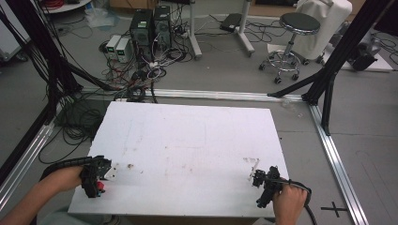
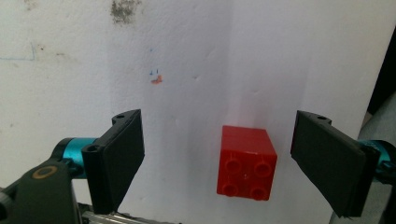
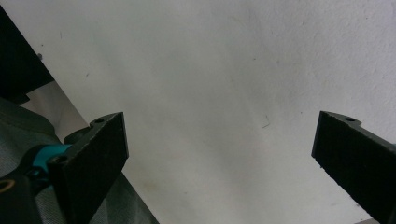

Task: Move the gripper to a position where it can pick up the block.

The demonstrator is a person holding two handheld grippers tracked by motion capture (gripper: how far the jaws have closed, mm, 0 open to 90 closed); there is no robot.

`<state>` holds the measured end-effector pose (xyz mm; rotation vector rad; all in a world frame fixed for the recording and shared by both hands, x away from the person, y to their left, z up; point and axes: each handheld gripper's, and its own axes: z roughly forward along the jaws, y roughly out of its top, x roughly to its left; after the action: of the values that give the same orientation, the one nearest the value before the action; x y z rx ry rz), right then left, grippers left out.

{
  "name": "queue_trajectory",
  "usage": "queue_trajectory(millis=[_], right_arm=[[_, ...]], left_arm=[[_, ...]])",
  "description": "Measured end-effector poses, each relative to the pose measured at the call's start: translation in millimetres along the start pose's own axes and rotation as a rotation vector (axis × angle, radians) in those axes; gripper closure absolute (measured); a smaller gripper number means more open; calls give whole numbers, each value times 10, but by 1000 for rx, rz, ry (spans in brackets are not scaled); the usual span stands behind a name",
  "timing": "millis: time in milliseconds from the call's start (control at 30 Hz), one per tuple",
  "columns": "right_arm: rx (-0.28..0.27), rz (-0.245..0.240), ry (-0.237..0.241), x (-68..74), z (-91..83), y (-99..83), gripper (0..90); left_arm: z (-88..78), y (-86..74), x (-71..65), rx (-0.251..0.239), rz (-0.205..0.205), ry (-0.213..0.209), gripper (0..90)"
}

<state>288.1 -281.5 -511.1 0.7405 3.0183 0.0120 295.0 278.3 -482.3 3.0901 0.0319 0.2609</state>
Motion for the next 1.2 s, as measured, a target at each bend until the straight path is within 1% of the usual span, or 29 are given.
queue_trajectory(millis=[67,100,200,333,367,400,433,500,533,567,633,700,800,867,900,1067,1200], right_arm=[[2,-1,1,0,1,1,28],[2,1,0,1,2,1,28],[4,1,3,0,4,1,28],[5,-2,3,-3,6,0,28],[5,-2,3,-3,6,0,28],[3,2,4,0,5,1,28],[4,4,3,1,3,2,28],[2,0,1,-1,4,5,28],[1,-1,2,0,4,6,28],[1,-1,2,0,4,6,28],[0,-4,1,-1,4,8,28],[1,-1,0,2,2,10,28],[-1,-3,0,1,3,8,28],[0,-4,2,0,5,7,28],[1,-4,1,1,5,7,28],[1,0,4,7,5,12,28],[-1,-2,5,5,5,11,28]], left_arm=[[-6,-31,-4,1,8,-4,178],[-9,-41,-6,1,4,-10,178],[-19,-100,-13,-4,30,-21,178],[-19,-146,-18,4,41,-24,178],[-20,-163,-16,2,53,-14,178],[-17,-182,-16,0,50,-14,178],[-20,-198,-10,5,55,-23,180],[-12,-226,-10,10,58,-24,180],[-4,-255,-12,13,55,-33,181],[-4,-255,-12,13,55,-33,180],[1,-278,-9,9,69,-43,180],[12,-296,-13,10,67,-51,180],[38,-316,-18,9,75,-62,180],[59,-332,-25,0,74,-73,180],[71,-336,-22,-3,80,-76,180],[139,-358,-23,-3,82,-98,181],[192,-354,-24,0,77,-103,181]])
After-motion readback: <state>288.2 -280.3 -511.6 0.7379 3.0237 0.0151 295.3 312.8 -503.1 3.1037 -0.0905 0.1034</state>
